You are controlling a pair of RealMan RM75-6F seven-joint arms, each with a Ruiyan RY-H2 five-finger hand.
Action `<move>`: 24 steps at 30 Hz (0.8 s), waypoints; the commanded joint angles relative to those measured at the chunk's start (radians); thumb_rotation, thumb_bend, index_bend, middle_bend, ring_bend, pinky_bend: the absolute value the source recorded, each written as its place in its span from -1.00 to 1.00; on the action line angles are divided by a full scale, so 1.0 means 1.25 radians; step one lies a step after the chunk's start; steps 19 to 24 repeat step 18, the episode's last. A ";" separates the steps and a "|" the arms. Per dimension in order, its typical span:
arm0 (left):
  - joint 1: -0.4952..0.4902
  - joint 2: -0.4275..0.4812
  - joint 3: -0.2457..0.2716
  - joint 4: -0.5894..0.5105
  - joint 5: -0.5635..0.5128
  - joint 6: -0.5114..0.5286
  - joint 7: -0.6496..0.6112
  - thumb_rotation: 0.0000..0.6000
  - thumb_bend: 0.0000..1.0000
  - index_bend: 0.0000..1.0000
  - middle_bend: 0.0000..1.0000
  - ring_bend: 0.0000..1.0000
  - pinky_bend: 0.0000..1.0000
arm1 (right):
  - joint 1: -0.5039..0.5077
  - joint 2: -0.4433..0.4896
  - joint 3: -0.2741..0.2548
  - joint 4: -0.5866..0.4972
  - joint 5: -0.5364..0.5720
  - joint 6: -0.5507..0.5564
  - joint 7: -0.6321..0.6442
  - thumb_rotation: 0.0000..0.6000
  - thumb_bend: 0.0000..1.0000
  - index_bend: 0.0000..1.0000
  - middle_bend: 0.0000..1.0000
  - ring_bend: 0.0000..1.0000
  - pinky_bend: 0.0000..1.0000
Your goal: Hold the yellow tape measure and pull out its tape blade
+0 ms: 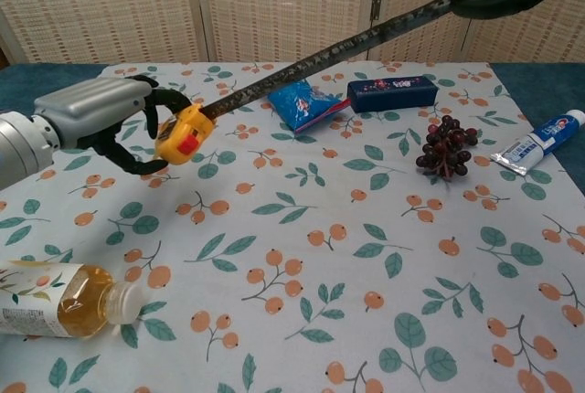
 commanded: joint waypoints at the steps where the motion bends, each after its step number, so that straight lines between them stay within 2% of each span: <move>1: 0.002 -0.006 -0.001 0.016 0.001 -0.005 -0.008 1.00 -0.12 0.14 0.11 -0.09 -0.85 | -0.036 0.049 -0.004 -0.022 -0.048 0.021 0.056 1.00 0.04 0.42 -0.47 -0.58 -0.83; 13: 0.003 -0.019 -0.005 0.040 0.006 -0.015 -0.007 1.00 -0.12 0.15 0.12 -0.09 -0.85 | -0.129 0.190 -0.018 -0.043 -0.172 0.094 0.237 1.00 0.04 0.43 -0.46 -0.57 -0.83; 24: 0.004 -0.022 -0.008 0.041 0.006 -0.015 -0.005 1.00 -0.12 0.15 0.12 -0.09 -0.85 | -0.142 0.205 -0.026 -0.033 -0.192 0.103 0.268 1.00 0.04 0.43 -0.46 -0.57 -0.83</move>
